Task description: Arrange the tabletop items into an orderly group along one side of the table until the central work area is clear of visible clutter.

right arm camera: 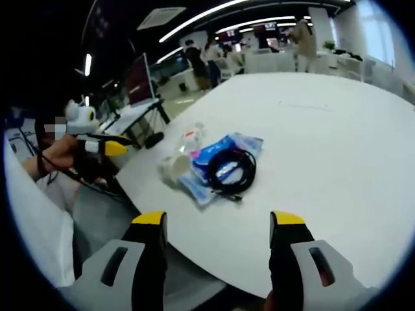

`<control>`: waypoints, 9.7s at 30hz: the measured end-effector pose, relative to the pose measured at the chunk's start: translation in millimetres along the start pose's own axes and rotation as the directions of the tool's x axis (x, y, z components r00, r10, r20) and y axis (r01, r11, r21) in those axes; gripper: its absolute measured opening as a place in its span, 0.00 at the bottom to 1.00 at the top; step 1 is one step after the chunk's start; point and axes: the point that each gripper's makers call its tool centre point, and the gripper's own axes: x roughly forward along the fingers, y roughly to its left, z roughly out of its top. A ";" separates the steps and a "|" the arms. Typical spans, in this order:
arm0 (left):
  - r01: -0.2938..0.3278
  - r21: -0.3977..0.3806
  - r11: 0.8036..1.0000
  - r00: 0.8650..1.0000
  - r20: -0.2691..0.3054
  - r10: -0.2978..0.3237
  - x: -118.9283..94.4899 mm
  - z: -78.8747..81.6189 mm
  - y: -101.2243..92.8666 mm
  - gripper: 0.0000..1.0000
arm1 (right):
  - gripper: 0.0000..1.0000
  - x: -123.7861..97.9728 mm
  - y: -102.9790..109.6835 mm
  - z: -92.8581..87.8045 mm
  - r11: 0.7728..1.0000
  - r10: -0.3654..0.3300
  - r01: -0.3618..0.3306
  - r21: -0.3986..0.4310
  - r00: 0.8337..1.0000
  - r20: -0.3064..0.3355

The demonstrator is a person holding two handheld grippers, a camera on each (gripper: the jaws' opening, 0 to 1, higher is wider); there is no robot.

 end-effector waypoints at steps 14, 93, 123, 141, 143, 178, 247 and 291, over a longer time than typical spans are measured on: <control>-0.002 -0.092 0.996 1.000 -0.012 0.001 17.9 7.9 14.7 0.68 | 0.62 -3.3 0.0 -4.2 1.000 -0.010 0.010 0.026 1.000 0.006; -0.324 -0.342 0.882 0.926 -0.304 0.223 178.7 28.8 76.5 0.60 | 0.62 1.1 -6.1 -29.7 0.995 0.024 -0.015 0.097 0.996 -0.088; -0.273 -0.237 0.932 0.958 -0.155 0.241 152.0 50.8 95.6 0.34 | 0.61 6.6 -14.3 -23.6 0.995 0.045 -0.037 0.088 0.995 -0.088; -0.267 -0.209 0.941 0.963 -0.090 0.253 132.9 53.7 97.8 0.34 | 0.60 6.5 -11.5 -22.2 0.995 0.046 -0.039 0.090 0.996 -0.075; -0.270 -0.202 0.941 0.963 -0.085 0.257 130.5 53.8 96.9 0.34 | 0.59 6.2 -10.7 -22.4 0.995 0.046 -0.039 0.089 0.996 -0.074; -0.299 -0.070 0.952 0.954 0.014 0.300 76.8 40.2 90.1 0.35 | 0.59 5.4 4.8 -23.6 0.996 0.058 -0.053 0.073 0.996 -0.065; -0.379 -0.053 0.924 0.920 0.084 0.382 66.6 33.4 105.5 0.35 | 0.58 5.4 36.6 -23.3 0.995 0.039 -0.037 0.097 0.999 -0.019; -0.308 -0.096 0.946 0.944 0.093 0.317 101.7 63.9 131.5 0.37 | 0.58 0.7 24.0 -31.5 0.992 -0.002 0.008 0.128 0.999 -0.040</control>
